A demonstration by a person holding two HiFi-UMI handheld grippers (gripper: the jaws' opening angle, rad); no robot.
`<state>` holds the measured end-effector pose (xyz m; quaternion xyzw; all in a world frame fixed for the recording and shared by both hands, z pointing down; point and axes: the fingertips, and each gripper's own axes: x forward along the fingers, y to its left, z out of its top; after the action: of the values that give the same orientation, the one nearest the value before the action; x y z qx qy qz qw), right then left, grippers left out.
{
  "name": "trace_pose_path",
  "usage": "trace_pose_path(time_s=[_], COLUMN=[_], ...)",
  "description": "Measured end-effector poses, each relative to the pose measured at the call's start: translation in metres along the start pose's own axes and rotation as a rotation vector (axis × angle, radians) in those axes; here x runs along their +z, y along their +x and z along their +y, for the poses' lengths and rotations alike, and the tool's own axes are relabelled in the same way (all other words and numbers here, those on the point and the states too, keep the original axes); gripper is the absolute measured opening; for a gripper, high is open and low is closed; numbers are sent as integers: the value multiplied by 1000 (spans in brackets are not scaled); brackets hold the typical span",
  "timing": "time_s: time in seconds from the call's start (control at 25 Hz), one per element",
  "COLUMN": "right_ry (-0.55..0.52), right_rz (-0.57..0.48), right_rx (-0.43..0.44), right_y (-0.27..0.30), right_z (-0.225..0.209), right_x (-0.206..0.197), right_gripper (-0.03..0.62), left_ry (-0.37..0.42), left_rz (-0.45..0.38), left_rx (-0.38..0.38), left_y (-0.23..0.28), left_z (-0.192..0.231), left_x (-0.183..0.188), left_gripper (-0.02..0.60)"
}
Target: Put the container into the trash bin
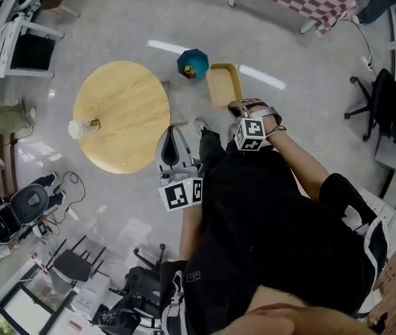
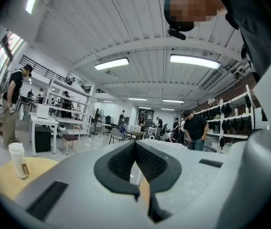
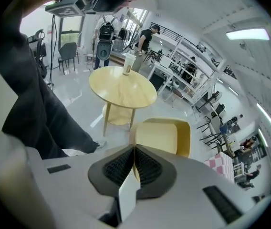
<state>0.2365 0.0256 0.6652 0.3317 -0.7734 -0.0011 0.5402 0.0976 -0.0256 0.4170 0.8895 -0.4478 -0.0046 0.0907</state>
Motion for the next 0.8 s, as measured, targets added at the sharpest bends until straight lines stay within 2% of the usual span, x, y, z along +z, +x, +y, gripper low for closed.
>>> trace_pose_path(time_s=[0.36,0.8], right_ry=[-9,-10], right_rz=[26,87], right_rx=[41,196], right_y=[55,181], right_z=[-53,-122], right_x=[3,24], right_gripper=[32,32], left_ry=[-15,-27], left_rz=[-5,53], left_rx=[-7,-11], left_y=[85,205], left_z=[33,109], left_x=[-4,-4], left_gripper=[6,6])
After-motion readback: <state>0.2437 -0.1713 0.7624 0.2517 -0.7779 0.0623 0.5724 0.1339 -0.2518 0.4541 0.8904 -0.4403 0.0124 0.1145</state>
